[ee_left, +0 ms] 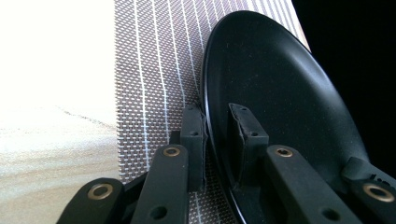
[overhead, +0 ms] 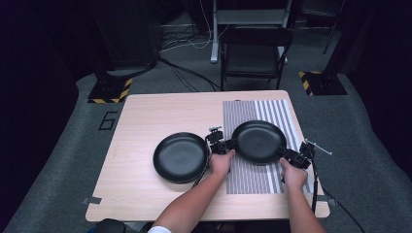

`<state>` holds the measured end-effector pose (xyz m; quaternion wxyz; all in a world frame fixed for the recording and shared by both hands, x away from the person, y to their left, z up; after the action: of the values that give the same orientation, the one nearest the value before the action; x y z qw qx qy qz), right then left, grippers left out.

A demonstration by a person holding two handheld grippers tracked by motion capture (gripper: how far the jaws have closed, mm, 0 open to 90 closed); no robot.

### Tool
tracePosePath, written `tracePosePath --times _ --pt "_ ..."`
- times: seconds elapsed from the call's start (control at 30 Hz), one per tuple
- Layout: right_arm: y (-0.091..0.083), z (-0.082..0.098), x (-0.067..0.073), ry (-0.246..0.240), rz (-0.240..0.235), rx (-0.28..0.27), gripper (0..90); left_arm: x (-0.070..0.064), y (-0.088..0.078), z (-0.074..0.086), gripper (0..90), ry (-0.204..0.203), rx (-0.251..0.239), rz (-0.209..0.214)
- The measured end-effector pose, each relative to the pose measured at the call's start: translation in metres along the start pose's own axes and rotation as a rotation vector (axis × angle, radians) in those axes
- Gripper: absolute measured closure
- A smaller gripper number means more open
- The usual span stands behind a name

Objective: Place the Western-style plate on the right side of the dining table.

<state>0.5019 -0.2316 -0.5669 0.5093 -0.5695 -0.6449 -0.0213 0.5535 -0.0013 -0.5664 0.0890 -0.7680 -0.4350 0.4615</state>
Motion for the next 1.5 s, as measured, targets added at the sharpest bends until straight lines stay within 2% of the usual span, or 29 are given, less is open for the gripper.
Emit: tracePosePath --times 0.07,0.27,0.4,0.43,0.53,0.63,0.67,0.7,0.77,0.8,0.87,0.97,1.1,1.2,1.37,1.5 --pt "0.002 0.001 -0.003 -0.004 0.008 0.013 74.4 0.000 0.000 0.000 77.3 0.006 0.000 -0.002" --pt "0.003 0.000 -0.003 -0.001 0.013 0.009 73.8 -0.002 0.000 0.000 76.6 0.010 0.009 -0.008" --pt "0.003 -0.001 -0.004 -0.004 0.012 0.008 73.7 -0.001 0.000 0.000 74.1 0.008 0.019 0.012" --pt "0.003 0.000 -0.003 0.005 0.009 0.013 73.1 -0.002 0.000 -0.001 72.6 -0.013 0.008 0.023" --pt "0.003 -0.001 -0.002 0.029 -0.006 0.013 68.1 -0.004 0.000 -0.001 68.8 -0.013 0.008 0.031" --pt "0.002 0.000 0.000 0.008 0.005 0.003 66.4 -0.005 -0.001 -0.001 65.0 0.005 0.009 0.029" --pt "0.002 0.001 -0.001 -0.018 0.010 0.000 65.4 -0.005 -0.001 -0.001 64.1 0.014 0.009 0.028" --pt "0.001 0.001 0.000 -0.019 0.015 0.002 64.5 -0.006 -0.002 0.000 63.2 0.023 0.014 0.031" --pt "0.000 0.002 0.001 -0.018 0.022 -0.003 61.2 -0.007 -0.002 -0.001 60.7 0.015 0.010 0.030" --pt "-0.002 0.001 0.001 -0.024 0.033 -0.019 60.5 -0.008 -0.003 0.000 59.9 0.019 0.007 0.029" --pt "-0.007 -0.002 0.003 -0.060 0.058 -0.050 60.0 -0.009 -0.003 -0.001 58.2 0.027 0.011 0.030" --pt "-0.013 -0.006 0.005 -0.099 0.076 -0.067 59.7 -0.009 -0.005 -0.002 56.4 0.034 0.009 0.029" --pt "-0.022 -0.011 0.007 -0.103 0.066 -0.085 58.0 -0.010 -0.007 -0.004 53.9 0.037 0.001 0.037" --pt "-0.025 -0.011 0.008 -0.104 0.059 -0.086 56.6 -0.010 -0.011 -0.006 51.3 0.028 0.008 0.059" --pt "-0.030 -0.009 0.007 -0.128 0.061 -0.089 55.7 -0.012 -0.017 -0.009 50.7 0.054 0.000 0.066" --pt "-0.034 -0.007 0.008 -0.126 0.036 -0.087 53.8 -0.013 -0.023 -0.013 48.5 0.094 -0.004 0.066"
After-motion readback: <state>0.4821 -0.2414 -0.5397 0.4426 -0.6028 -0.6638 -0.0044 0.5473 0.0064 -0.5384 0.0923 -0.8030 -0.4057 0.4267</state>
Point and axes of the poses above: each handheld gripper's, and its own axes: y roughly forward along the jaws, z roughly out of its underside, x roughly to its left, the point moved 7 cm from there along y, roughly forward along the jaws, and after that the axes turned 1 degree about z, right-handed, at the moved point
